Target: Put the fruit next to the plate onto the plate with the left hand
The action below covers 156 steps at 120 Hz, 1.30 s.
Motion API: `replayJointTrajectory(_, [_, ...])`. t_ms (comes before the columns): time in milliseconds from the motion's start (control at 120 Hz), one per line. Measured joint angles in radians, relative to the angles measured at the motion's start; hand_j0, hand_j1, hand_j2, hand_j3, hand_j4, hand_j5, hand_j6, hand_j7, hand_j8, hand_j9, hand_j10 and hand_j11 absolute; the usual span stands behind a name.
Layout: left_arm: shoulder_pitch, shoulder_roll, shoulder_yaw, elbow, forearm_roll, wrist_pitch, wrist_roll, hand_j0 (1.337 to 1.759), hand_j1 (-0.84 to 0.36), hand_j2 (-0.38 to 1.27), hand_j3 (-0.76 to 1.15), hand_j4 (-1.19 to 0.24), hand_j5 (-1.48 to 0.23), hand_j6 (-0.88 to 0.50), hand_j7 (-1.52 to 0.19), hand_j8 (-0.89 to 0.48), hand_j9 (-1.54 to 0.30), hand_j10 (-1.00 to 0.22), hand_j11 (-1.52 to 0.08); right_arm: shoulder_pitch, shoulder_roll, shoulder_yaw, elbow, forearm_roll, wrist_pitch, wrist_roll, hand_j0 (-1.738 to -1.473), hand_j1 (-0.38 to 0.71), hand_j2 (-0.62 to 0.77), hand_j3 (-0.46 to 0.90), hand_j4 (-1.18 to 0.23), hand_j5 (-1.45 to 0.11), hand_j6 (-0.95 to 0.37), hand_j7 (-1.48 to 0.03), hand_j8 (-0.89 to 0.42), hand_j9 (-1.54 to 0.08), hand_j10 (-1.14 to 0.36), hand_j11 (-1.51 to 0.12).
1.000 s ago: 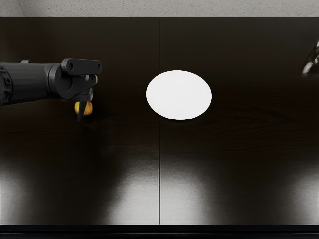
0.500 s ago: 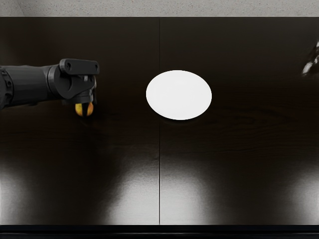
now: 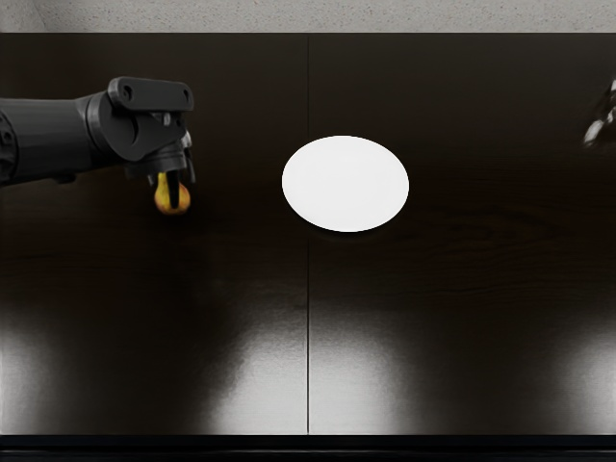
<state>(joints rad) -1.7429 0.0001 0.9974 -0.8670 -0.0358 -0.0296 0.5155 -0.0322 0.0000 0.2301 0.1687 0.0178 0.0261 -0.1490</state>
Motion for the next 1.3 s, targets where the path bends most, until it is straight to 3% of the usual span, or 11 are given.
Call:
replayJointTrajectory(133, [-0.036, 0.000, -0.035, 0.000, -0.039, 0.001, 0.004, 1.655, -0.46, 0.65, 0.00, -0.83, -1.17, -0.54, -1.15, -0.47, -1.14, -0.81, -1.14, 0.000, 0.000, 0.000, 0.000, 0.000, 0.000, 0.000, -1.658, -0.35, 0.00, 0.00, 0.00, 0.00, 0.00, 0.00, 0.00, 0.00, 0.00, 0.00])
replayJointTrajectory(258, [-0.084, 0.000, -0.154, 0.008, -0.082, 0.002, 0.004, 1.655, -0.48, 0.75, 0.00, -0.84, -1.17, -0.59, -1.16, -0.50, -1.14, -0.84, -1.14, 0.000, 0.000, 0.000, 0.000, 0.000, 0.000, 0.000, -1.658, -0.35, 0.00, 0.00, 0.00, 0.00, 0.00, 0.00, 0.00, 0.00, 0.00, 0.00])
replayJointTrajectory(375, [-0.046, 0.000, -0.314, 0.077, -0.092, 0.003, 0.002, 1.655, -0.50, 0.81, 0.00, -0.85, -1.17, -0.62, -1.16, -0.52, -1.14, -0.85, -1.14, 0.000, 0.000, 0.000, 0.000, 0.000, 0.000, 0.000, -1.658, -0.35, 0.00, 0.00, 0.00, 0.00, 0.00, 0.00, 0.00, 0.00, 0.00, 0.00])
replayJointTrajectory(567, [-0.005, 0.000, -0.471, 0.163, -0.095, 0.005, -0.003, 1.652, -0.56, 0.94, 0.00, -0.85, -1.17, -0.66, -1.16, -0.53, -1.15, -0.86, -1.16, 0.000, 0.000, 0.000, 0.000, 0.000, 0.000, 0.000, -1.658, -0.35, 0.00, 0.00, 0.00, 0.00, 0.00, 0.00, 0.00, 0.00, 0.00, 0.00])
replayJointTrajectory(983, [0.061, 0.000, -0.602, 0.215, -0.060, 0.006, -0.009, 1.652, -0.53, 0.91, 0.00, -0.86, -1.16, -0.74, -1.15, -0.57, -1.16, -0.86, -1.17, 0.000, 0.000, 0.000, 0.000, 0.000, 0.000, 0.000, -1.658, -0.35, 0.00, 0.00, 0.00, 0.00, 0.00, 0.00, 0.00, 0.00, 0.00, 0.00])
replayJointTrajectory(1125, [0.093, 0.000, -0.621, 0.238, -0.058, 0.006, -0.036, 1.652, -0.56, 0.98, 0.00, -0.86, -1.17, -0.73, -1.16, -0.57, -1.16, -0.86, -1.17, 0.000, 0.000, 0.000, 0.000, 0.000, 0.000, 0.000, -1.658, -0.35, 0.00, 0.00, 0.00, 0.00, 0.00, 0.00, 0.00, 0.00, 0.00, 0.00])
replayJointTrajectory(1300, [0.132, 0.000, -0.626, 0.274, -0.044, 0.009, -0.101, 1.653, -0.54, 0.94, 0.00, -0.86, -1.16, -0.74, -1.16, -0.57, -1.16, -0.86, -1.17, 0.000, 0.000, 0.000, 0.000, 0.000, 0.000, 0.000, -1.658, -0.35, 0.00, 0.00, 0.00, 0.00, 0.00, 0.00, 0.00, 0.00, 0.00, 0.00])
